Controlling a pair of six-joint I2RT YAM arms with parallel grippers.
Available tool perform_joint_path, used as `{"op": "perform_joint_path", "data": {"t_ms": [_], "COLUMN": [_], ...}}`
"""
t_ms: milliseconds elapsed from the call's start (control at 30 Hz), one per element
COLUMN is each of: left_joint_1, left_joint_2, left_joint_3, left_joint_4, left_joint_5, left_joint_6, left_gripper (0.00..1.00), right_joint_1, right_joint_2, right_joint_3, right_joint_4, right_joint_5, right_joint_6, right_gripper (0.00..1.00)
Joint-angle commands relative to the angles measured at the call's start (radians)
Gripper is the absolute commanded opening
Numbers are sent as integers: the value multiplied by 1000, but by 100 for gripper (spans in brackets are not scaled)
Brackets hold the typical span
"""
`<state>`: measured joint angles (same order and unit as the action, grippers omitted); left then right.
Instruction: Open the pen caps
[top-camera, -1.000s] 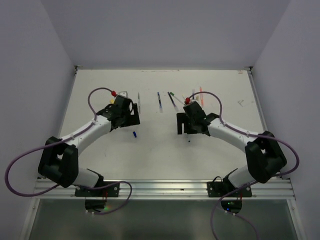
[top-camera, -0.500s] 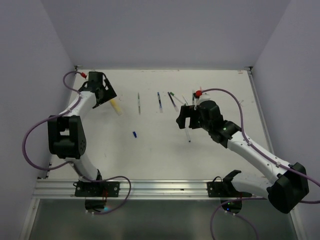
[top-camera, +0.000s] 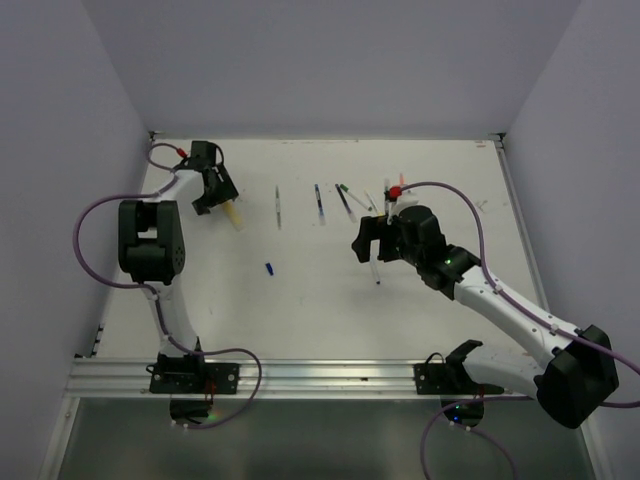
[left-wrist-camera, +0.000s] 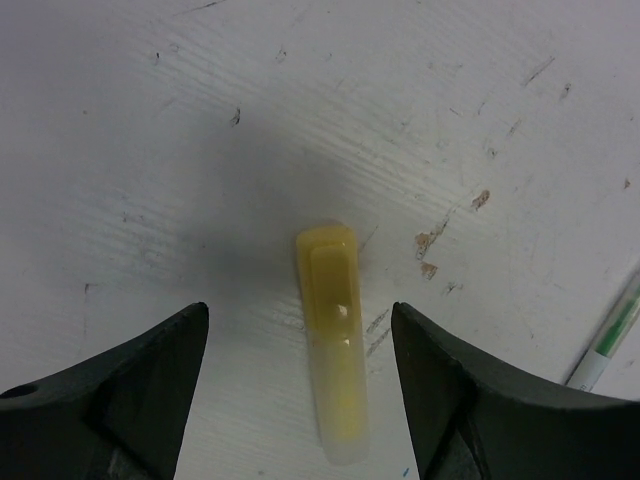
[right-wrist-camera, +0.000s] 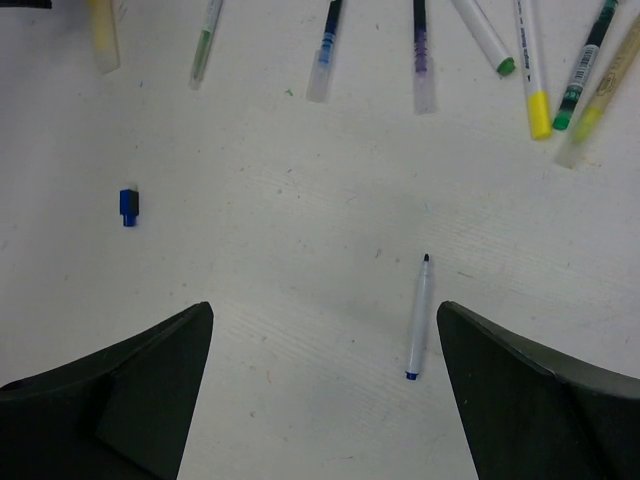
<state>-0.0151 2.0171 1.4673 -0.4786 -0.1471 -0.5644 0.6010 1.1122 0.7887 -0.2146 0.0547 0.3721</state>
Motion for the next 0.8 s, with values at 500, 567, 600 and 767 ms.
{"op": "perform_joint_path", "data": {"t_ms": [500, 567, 600, 767], "left_joint_1": [-2, -3, -2, -9], "left_joint_2": [75, 45, 8, -130], "left_joint_3": [64, 27, 13, -96], "left_joint_4": [-40, -20, -11, 34], "left_joint_5": [4, 3, -2, 23], "left_joint_6": [-12, -14, -17, -37], "left_gripper": [36, 26, 22, 12], "right_joint_1": [-3, -3, -3, 13], "right_joint_2": [-12, -21, -26, -35], "right_joint_3": [-6, -2, 1, 10], "right_joint_4": [37, 35, 34, 102], "right_joint_5": [-24, -33, -48, -154], "right_joint_6": [-36, -47, -48, -50], "right_gripper": [98, 98, 98, 98]}}
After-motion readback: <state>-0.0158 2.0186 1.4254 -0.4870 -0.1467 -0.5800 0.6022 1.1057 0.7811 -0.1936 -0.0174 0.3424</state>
